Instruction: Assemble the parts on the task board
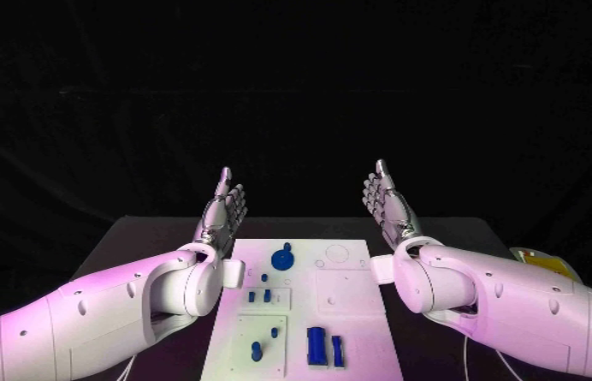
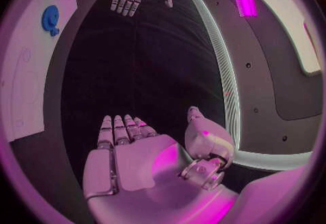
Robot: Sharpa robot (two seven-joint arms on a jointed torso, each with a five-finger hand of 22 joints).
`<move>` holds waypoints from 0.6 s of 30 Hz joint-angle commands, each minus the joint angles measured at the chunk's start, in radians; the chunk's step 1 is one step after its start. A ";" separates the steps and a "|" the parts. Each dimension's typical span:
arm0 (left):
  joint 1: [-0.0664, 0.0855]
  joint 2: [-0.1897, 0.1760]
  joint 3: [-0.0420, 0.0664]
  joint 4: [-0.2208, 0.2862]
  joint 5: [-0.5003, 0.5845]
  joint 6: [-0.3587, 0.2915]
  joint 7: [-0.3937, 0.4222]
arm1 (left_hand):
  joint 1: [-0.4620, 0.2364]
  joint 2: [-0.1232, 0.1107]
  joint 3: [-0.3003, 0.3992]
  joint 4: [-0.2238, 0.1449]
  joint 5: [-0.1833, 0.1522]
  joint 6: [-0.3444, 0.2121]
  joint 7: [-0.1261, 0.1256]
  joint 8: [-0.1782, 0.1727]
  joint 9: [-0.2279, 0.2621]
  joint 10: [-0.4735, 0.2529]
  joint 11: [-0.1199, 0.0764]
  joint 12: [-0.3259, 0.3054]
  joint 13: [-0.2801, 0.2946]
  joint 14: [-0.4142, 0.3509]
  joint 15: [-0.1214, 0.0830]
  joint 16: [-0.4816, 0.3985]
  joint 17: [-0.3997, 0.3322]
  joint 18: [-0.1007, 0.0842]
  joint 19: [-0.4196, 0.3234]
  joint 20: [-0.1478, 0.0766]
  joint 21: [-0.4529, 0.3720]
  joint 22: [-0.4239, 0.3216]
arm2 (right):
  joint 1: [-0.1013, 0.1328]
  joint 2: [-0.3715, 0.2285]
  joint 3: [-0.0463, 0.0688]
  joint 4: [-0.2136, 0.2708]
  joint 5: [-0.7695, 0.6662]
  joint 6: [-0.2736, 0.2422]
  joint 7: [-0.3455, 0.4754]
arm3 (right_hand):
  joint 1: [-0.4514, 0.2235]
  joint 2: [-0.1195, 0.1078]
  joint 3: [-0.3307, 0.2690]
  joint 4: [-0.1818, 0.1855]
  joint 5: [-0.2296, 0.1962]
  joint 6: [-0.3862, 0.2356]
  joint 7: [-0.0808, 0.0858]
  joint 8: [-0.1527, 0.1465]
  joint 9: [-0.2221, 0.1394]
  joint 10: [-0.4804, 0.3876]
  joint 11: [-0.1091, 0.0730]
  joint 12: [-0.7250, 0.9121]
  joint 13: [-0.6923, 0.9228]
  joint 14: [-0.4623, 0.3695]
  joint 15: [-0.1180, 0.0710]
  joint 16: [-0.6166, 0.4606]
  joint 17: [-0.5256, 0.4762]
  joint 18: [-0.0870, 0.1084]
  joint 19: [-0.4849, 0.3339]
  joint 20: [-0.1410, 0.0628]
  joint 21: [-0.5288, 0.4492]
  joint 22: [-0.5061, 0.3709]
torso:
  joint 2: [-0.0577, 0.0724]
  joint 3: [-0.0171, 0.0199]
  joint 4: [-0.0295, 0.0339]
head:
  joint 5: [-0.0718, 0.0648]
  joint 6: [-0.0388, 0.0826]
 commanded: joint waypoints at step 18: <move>-0.001 -0.001 0.007 0.059 -0.033 -0.236 0.057 | -0.131 0.005 -0.012 -0.006 -0.011 -0.022 -0.005 -0.009 -0.004 -0.028 -0.004 -0.007 -0.002 -0.023 -0.002 -0.011 -0.004 -0.021 -0.023 -0.005 -0.008 -0.006 | -0.005 -0.004 0.006 0.021 0.080 -0.094 0.068 | -0.101 0.003 -0.014 -0.002 -0.009 -0.024 -0.004 -0.007 -0.010 -0.035 -0.002 -0.008 -0.004 -0.026 -0.004 -0.008 -0.008 -0.014 -0.026 -0.004 -0.005 -0.014 | 0.000 0.0015 0.0012 | 0.000 0.001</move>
